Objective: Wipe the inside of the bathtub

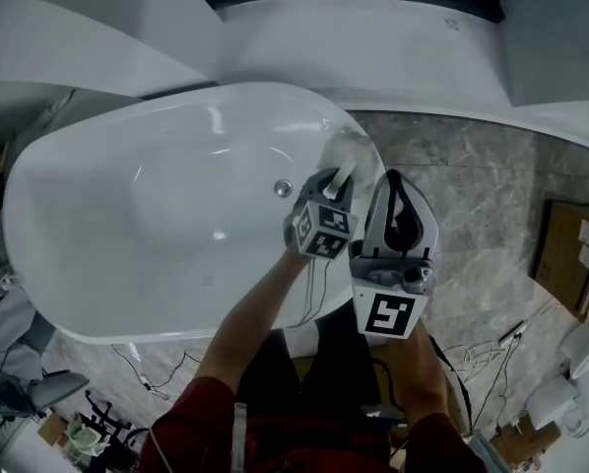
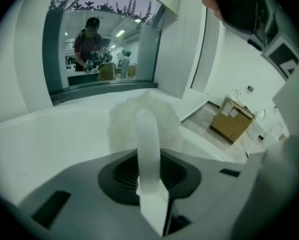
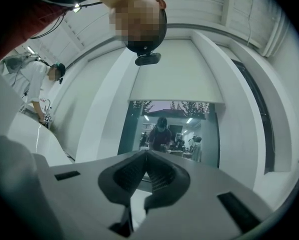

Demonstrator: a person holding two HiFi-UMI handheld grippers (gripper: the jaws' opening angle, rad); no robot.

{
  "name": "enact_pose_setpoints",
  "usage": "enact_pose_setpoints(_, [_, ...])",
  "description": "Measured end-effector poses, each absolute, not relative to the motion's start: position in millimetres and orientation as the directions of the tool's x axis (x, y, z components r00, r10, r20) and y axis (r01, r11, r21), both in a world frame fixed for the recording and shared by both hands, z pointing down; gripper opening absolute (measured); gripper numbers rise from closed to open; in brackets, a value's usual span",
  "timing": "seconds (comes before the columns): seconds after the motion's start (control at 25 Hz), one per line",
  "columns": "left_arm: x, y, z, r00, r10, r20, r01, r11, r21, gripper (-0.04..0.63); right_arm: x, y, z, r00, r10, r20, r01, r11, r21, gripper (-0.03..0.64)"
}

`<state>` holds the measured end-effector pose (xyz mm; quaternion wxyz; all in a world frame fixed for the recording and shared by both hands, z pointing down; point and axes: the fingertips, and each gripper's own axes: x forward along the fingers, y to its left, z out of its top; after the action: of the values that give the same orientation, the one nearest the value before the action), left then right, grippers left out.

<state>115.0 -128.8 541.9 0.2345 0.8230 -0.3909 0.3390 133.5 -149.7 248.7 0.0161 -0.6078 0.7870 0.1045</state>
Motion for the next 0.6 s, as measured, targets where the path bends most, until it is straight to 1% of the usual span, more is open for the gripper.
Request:
enact_pose_setpoints(0.28, [109.6,-129.6,568.4,0.453,-0.477,0.753,-0.818,-0.559,0.138,0.092,135.9,-157.6,270.1,-0.274,-0.952,-0.139,-0.958,0.257,0.128,0.012])
enact_pose_setpoints(0.6, [86.0,-125.7,649.2,0.389,-0.442,0.808,-0.867,-0.472,0.159,0.092,123.4,-174.9,323.7,-0.31,-0.945,-0.103,-0.949,0.302,0.091,0.012])
